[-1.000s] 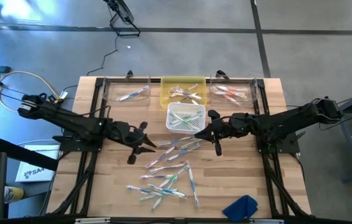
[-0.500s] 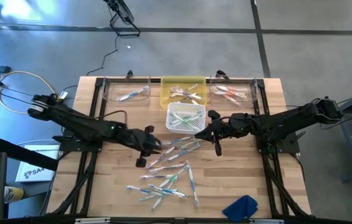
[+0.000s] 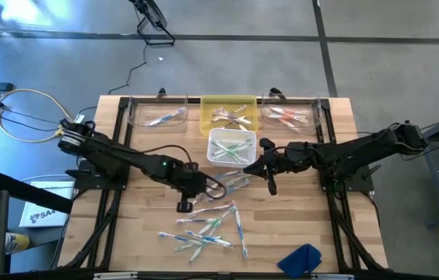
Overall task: Pick & Place Toothbrushes
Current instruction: Put the purple toothbrush into the yellow bin
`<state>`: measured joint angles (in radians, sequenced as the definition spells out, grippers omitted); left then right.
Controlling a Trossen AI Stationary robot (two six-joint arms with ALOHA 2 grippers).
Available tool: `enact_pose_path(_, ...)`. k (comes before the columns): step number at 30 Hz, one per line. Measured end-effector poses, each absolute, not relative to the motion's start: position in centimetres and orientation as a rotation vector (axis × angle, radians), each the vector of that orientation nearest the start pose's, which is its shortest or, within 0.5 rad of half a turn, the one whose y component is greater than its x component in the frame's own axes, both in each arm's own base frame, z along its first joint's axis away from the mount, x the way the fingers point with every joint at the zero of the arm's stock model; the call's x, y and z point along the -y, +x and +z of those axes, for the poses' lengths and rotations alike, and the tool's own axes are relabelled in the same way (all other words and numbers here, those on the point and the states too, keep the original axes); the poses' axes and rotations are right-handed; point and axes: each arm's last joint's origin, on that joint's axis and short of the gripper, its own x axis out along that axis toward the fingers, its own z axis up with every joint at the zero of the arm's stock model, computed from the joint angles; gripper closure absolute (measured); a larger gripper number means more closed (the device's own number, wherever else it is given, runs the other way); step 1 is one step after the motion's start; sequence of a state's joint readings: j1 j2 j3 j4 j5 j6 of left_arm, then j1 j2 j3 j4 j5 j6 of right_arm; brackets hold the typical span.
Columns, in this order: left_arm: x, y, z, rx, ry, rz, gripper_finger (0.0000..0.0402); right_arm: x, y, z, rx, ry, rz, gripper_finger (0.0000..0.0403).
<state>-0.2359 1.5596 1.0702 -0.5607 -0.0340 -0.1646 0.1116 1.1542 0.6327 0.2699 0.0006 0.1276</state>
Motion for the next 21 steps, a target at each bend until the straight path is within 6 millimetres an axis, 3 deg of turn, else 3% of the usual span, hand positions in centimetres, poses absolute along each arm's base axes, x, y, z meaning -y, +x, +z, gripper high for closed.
enact_pose_path(10,7.3,30.4,20.4,-1.129,-0.024,-0.094,0.0377,-2.8,24.7,24.7,-0.298,0.12,0.097,0.0387)
enact_pose_path(17,7.2,30.2,20.1,-1.137,-0.029,-0.083,0.0281,-2.8,24.6,24.6,-0.313,0.123,0.119,0.0387)
enact_pose_path(21,7.1,30.4,20.2,-1.107,-0.099,0.034,0.0237,-2.8,24.4,24.1,-0.374,0.161,0.107,0.0387)
